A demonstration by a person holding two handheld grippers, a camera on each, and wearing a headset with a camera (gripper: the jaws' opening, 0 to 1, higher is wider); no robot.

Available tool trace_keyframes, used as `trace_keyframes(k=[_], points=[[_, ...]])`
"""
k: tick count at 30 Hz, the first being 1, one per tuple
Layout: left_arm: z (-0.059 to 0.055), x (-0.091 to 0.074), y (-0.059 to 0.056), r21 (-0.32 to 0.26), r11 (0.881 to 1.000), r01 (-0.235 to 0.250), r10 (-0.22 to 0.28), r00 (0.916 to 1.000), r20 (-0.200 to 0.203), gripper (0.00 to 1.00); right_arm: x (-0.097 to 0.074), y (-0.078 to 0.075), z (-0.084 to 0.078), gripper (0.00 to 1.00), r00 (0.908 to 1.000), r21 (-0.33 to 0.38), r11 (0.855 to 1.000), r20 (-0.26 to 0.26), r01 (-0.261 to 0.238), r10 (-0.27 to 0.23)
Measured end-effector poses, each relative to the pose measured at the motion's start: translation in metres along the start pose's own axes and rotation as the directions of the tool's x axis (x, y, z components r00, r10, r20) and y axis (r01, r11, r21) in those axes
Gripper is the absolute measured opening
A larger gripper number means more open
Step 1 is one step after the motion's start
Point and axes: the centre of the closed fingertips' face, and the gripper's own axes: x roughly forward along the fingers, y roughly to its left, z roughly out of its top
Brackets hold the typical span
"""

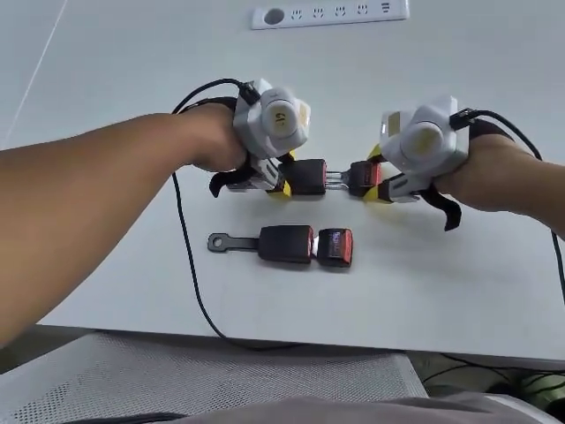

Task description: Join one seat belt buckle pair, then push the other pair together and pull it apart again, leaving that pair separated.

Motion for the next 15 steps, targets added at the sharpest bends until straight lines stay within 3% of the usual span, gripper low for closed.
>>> trace_keyframes(k=[15], points=[[0.0009, 0.0007, -0.0005, 0.022, 1.000, 0.004, -0.004, 1.0000, 0.005, 0.32, 0.0067, -0.0006, 0.0081, 0.32, 0.9995, 0.021, 1.000, 0.031, -0.006, 0.005]])
